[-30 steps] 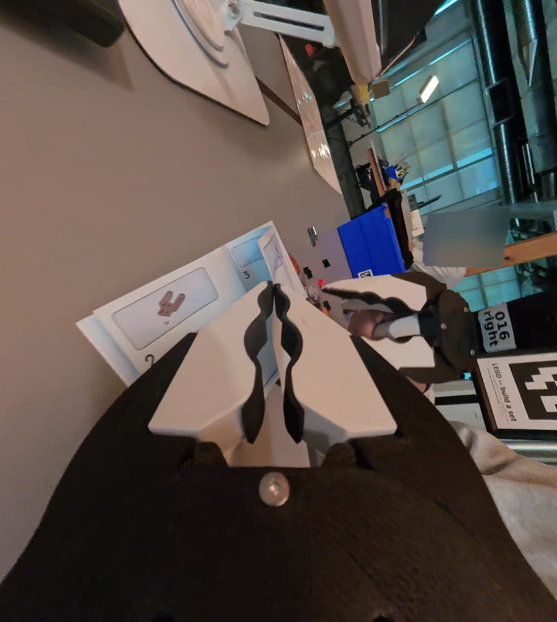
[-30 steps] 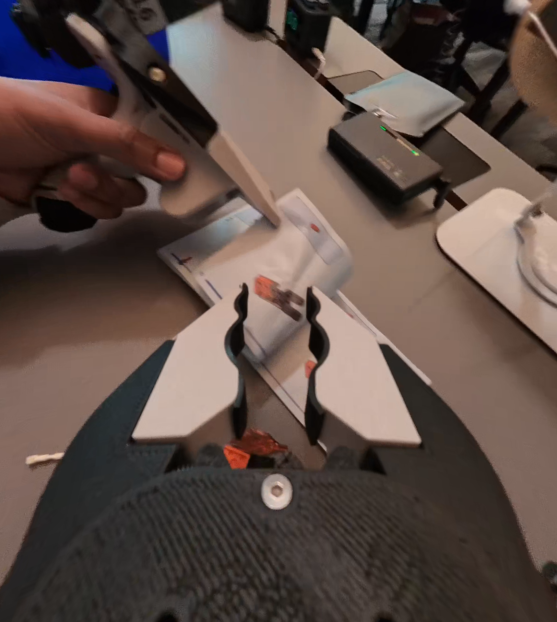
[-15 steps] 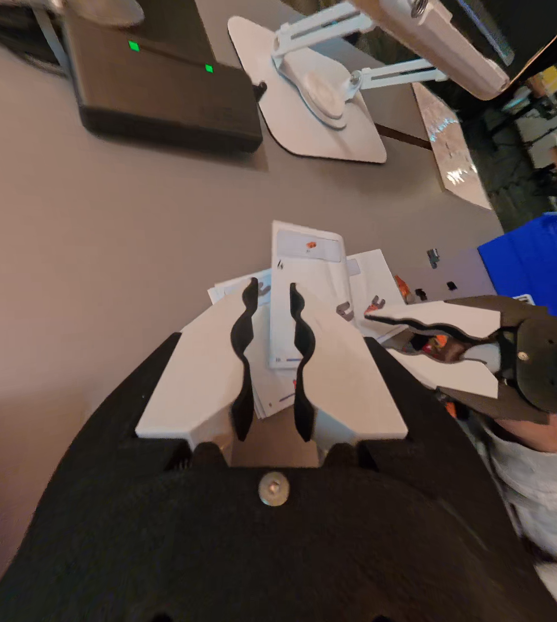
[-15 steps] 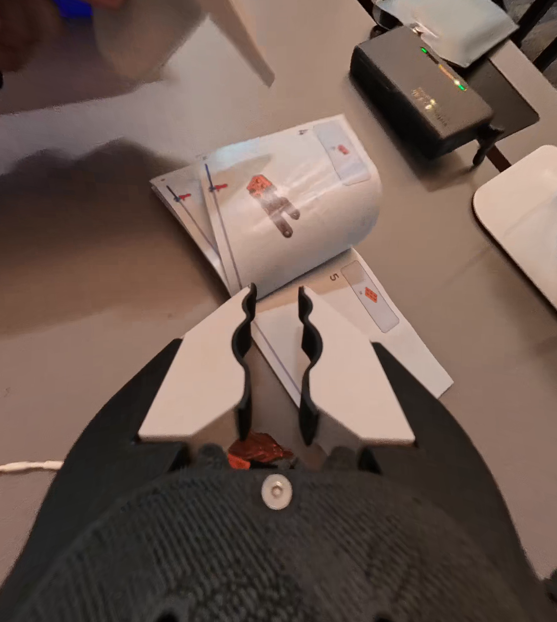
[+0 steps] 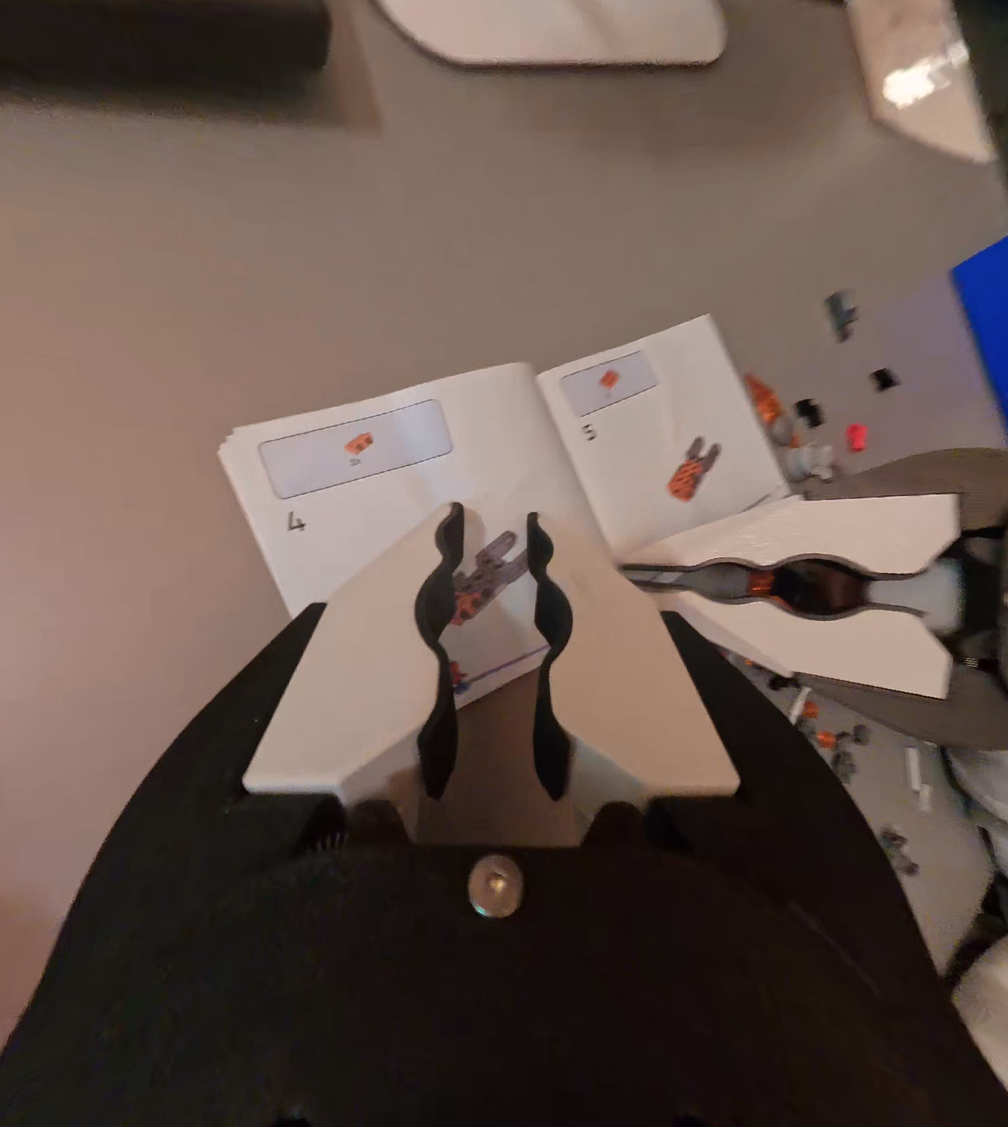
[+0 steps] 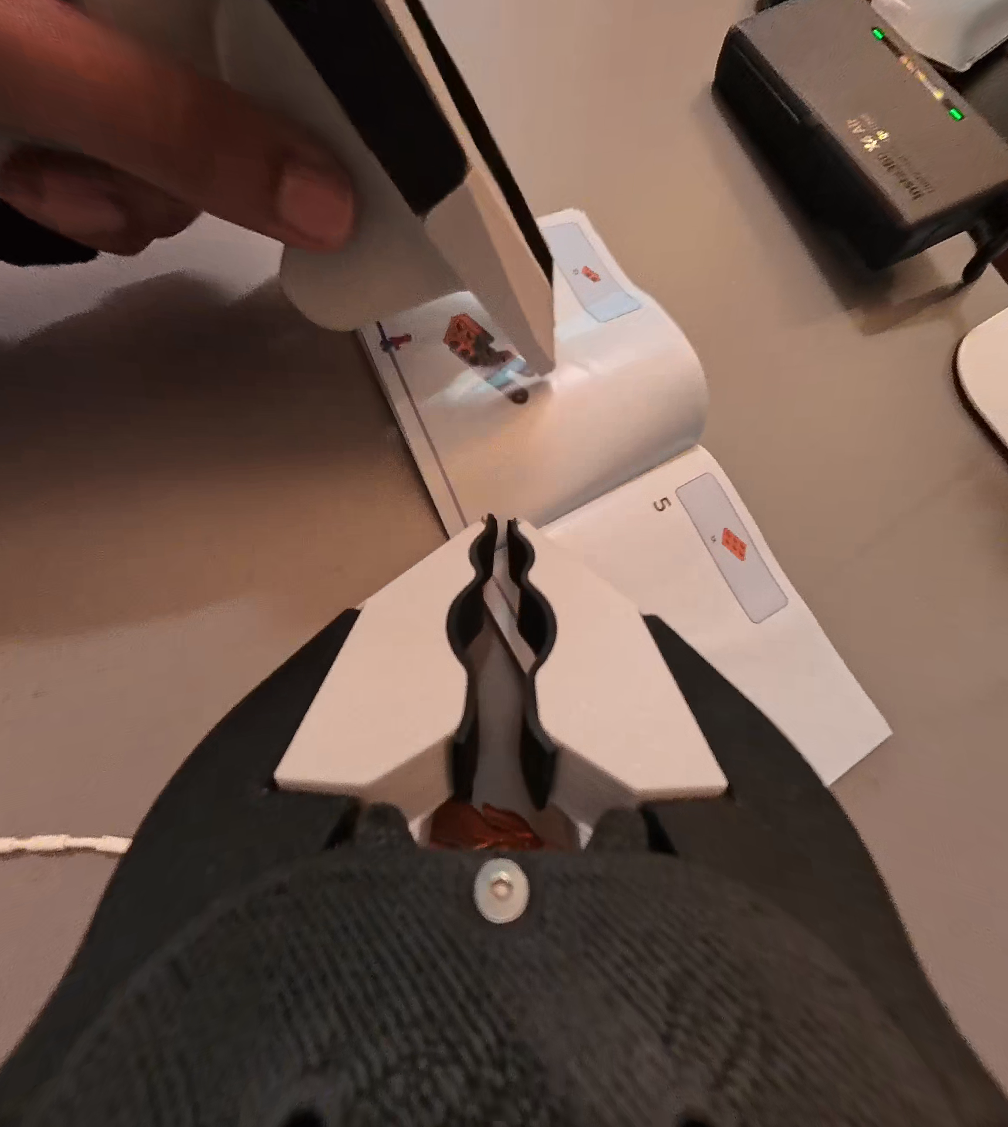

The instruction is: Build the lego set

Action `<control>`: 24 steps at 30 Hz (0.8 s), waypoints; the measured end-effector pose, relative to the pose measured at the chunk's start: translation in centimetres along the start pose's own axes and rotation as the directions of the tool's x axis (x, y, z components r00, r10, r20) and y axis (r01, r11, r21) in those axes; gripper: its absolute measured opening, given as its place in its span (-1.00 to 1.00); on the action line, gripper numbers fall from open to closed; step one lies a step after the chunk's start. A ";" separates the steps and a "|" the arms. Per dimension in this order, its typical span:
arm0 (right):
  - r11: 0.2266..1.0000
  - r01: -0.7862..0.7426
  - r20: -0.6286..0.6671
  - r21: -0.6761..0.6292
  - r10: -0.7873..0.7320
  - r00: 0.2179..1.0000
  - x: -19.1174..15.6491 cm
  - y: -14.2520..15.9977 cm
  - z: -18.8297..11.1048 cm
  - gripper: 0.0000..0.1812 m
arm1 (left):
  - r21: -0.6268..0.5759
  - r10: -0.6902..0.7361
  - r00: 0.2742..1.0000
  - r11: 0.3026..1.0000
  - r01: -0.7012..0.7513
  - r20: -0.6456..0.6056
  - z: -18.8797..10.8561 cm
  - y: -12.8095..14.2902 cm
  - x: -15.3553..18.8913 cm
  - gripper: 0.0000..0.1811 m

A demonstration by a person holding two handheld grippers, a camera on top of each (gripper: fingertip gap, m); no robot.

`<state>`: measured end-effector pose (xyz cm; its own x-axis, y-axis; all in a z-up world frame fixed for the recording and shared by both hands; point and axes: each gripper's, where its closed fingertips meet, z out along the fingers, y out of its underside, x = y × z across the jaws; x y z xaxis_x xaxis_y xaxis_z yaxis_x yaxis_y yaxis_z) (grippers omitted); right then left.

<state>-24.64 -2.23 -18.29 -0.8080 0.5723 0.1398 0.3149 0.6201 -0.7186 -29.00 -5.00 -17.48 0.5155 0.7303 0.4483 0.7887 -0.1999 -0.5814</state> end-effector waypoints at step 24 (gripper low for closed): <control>0.933 -0.115 -0.065 0.341 0.146 0.987 5.5 -3.3 -8.3 -0.84 | 0.365 -0.031 0.999 0.930 0.036 -0.020 -6.2 -5.6 0.1 -0.81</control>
<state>-25.95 3.30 -9.45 -0.7194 0.6902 0.0777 0.2168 0.3294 -0.9189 -31.28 -7.84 -9.90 0.4974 0.7228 0.4797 0.6304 0.0788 -0.7723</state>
